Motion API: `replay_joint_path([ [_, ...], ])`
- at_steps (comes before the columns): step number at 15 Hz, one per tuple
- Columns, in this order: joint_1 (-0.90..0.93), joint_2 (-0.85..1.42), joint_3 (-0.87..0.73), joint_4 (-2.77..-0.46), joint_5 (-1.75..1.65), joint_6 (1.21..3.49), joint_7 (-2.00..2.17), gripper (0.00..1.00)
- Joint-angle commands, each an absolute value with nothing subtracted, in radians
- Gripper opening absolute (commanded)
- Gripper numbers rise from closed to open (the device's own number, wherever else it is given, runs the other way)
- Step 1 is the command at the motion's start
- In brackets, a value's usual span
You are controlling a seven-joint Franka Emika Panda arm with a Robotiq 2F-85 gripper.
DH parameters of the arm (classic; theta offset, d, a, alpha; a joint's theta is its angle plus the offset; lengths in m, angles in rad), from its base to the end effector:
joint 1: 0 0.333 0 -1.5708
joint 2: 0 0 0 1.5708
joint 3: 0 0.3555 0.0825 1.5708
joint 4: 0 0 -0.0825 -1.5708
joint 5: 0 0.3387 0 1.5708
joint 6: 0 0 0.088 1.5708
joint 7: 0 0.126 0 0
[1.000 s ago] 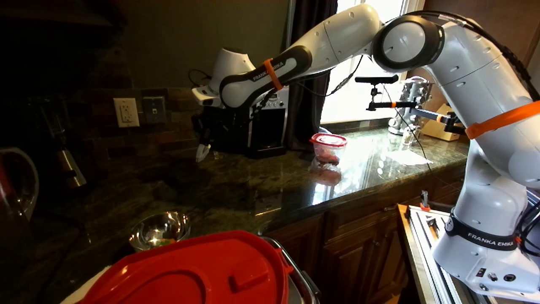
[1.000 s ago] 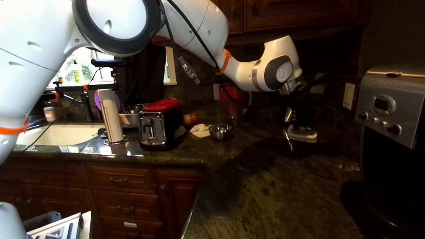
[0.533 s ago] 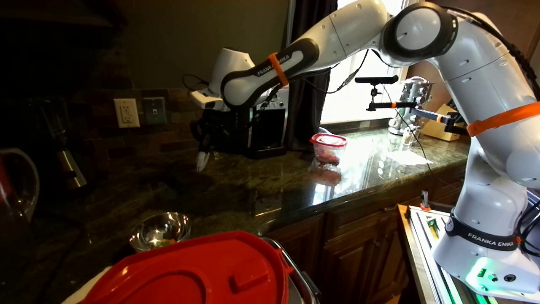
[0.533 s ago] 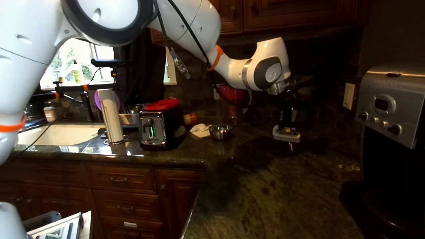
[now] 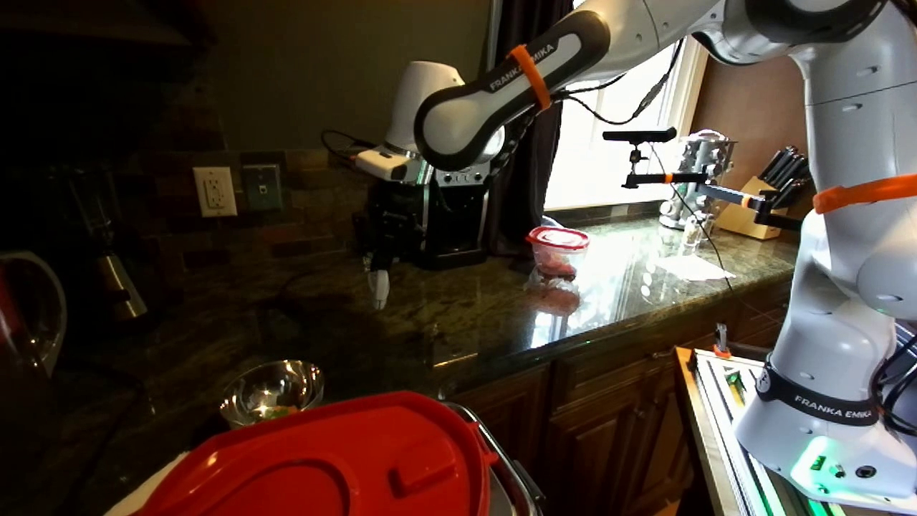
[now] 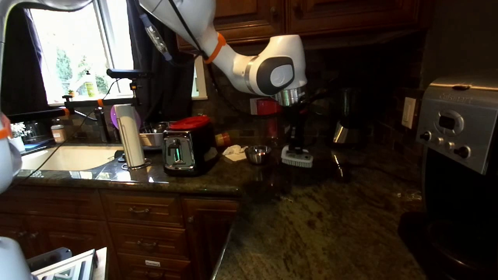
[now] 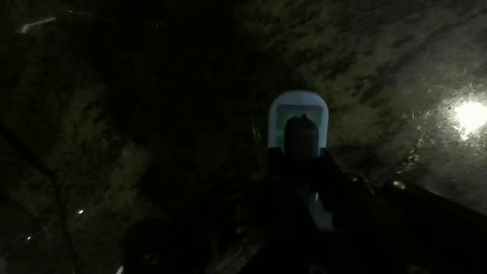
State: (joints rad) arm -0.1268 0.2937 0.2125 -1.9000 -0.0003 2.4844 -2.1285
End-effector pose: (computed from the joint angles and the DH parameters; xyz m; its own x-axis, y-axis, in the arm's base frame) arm 0.6235 0.0422 0.4270 -0.5705 0.8148 -0.1030 0.7694 0.5741 0.2800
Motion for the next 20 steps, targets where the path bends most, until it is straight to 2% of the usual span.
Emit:
replay_joint_path([
  [1, -0.091, 0.261, 0.179, -1.942, 0.016, 2.512, -2.136, 0.23],
  [5, -0.084, 0.211, 0.175, -2.005, 0.02, 2.53, -2.138, 0.23],
  [6, -0.084, 0.21, 0.175, -2.006, 0.02, 2.53, -2.14, 0.06],
  [14, 0.025, 0.065, 0.269, -2.304, 0.092, 2.577, -2.339, 0.06],
  [20, 0.145, -0.052, 0.268, -2.38, 0.027, 2.61, -2.331, 0.06],
])
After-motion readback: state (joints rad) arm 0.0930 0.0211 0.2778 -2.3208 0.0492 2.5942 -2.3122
